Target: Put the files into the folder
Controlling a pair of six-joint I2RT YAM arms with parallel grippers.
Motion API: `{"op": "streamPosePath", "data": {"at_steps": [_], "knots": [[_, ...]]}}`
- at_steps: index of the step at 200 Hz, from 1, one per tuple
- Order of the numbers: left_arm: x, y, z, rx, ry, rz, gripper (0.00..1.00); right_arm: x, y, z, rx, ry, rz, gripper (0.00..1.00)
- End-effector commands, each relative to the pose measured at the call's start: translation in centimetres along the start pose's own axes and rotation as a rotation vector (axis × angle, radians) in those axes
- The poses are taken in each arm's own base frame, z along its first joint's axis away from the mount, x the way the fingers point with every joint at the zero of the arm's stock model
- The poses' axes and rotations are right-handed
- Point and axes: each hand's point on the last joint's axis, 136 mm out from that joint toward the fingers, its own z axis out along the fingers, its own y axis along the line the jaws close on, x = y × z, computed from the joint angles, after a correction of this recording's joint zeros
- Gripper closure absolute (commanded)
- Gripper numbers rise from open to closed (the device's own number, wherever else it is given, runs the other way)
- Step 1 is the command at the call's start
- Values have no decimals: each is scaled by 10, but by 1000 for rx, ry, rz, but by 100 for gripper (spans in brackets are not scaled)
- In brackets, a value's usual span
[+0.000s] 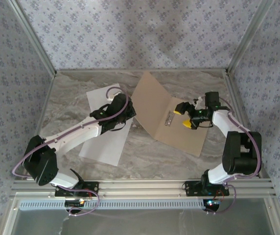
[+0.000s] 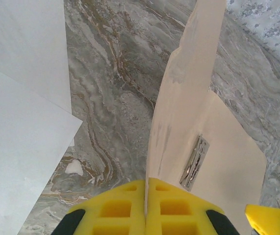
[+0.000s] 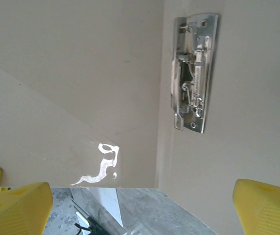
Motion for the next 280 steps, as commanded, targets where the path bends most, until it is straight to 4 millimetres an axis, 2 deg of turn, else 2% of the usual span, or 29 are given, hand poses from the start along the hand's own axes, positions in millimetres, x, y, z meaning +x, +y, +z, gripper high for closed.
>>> {"op": "streamPosePath", "data": {"at_steps": [1, 47, 74, 104, 130, 149, 182, 212, 243, 255, 280], "knots": [[-7, 13, -1, -47, -48, -50, 100, 1, -9, 0, 26, 10, -8, 3], [-20, 40, -11, -109, -169, -177, 100, 9, -2, -6, -1, 28, -24, 3], [-22, 56, -15, -138, -217, -264, 100, 12, 7, -12, -19, 44, -33, 4], [-19, 53, -17, -133, -219, -285, 100, 8, 18, -12, -60, 28, -26, 4], [-7, 54, -14, -150, -202, -294, 100, 7, 23, -8, -67, 38, -24, 4], [4, 55, -7, -153, -171, -299, 100, 9, 25, -4, -71, 54, -26, 4], [18, 39, 11, -139, -60, -213, 100, 16, 25, -3, -78, 75, -27, 4], [30, 40, 26, -157, 33, -176, 90, 20, 18, -1, -73, 81, -21, 3], [30, 48, 24, -181, 39, -154, 72, 19, 11, 8, -56, 62, -1, 1], [29, 51, 22, -181, 35, -155, 62, 22, 14, 14, -53, 68, -12, 1], [27, 61, 18, -190, 34, -167, 60, 29, 17, 24, -33, 85, -36, 1]]}}
